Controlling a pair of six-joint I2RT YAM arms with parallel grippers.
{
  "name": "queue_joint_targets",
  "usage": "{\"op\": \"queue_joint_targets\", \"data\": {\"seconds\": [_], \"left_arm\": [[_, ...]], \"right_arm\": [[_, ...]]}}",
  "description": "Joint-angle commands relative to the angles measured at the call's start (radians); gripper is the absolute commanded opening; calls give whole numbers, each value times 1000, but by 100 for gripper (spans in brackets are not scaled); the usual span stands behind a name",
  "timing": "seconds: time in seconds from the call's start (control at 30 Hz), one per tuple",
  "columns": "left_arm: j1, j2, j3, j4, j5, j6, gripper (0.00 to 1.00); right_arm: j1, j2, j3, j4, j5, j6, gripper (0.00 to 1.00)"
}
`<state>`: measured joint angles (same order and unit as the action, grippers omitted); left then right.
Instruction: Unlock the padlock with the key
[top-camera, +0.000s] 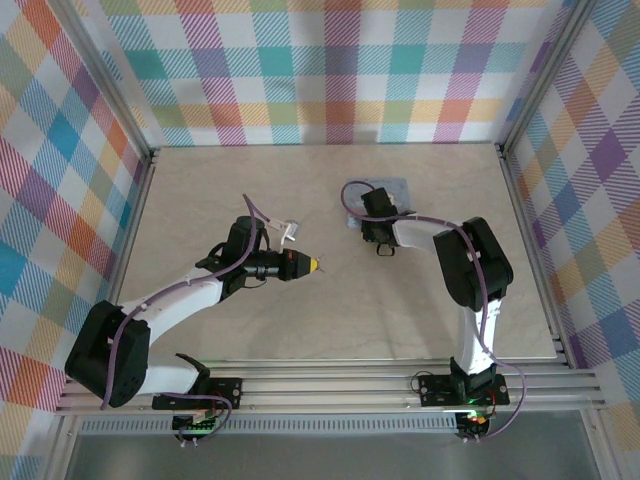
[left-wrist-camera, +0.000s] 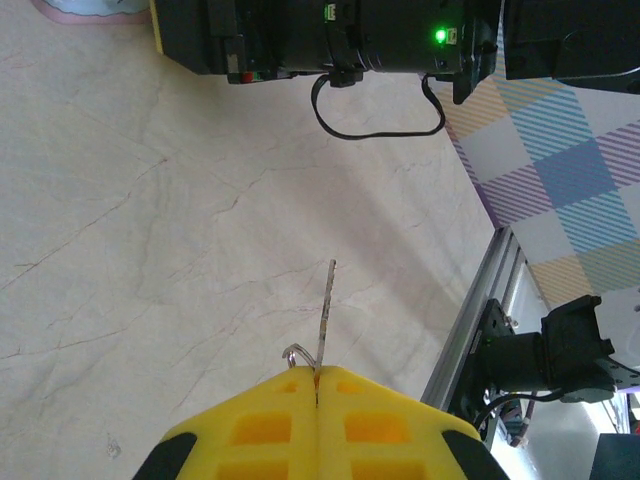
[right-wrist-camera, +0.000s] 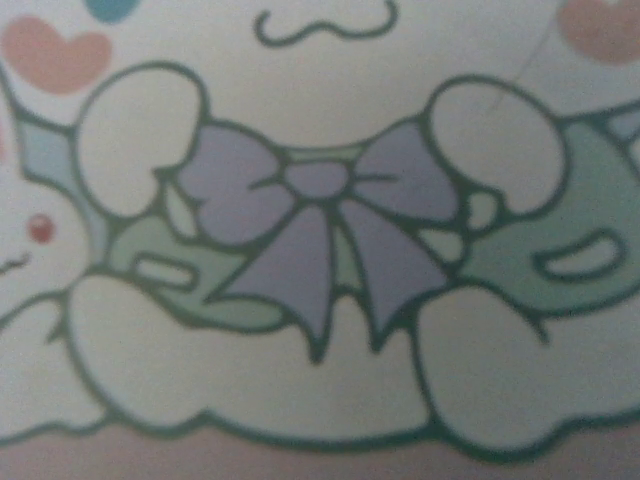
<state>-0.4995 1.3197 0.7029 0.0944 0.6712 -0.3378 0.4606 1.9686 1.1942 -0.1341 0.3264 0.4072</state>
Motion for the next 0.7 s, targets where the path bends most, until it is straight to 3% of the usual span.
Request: {"op": "queue_joint_targets", "data": {"seconds": [0.0,0.2,0.37,0.67], "left_arm": [[10,-15,-19,-17,21,31,0],[9,-45,-50,29,29,44,0],[-29,-85,-98,76,-33,104,0],[-127,64,-164,399,-183,63,0]], "right_arm": [[-13,4,28,8,-16,12,22],[-14,-68,-2,-28,-86,7,8],[-17,-123,2,-164,-294,51,0],[-18,-231,74,-470,-582,136,0]]}}
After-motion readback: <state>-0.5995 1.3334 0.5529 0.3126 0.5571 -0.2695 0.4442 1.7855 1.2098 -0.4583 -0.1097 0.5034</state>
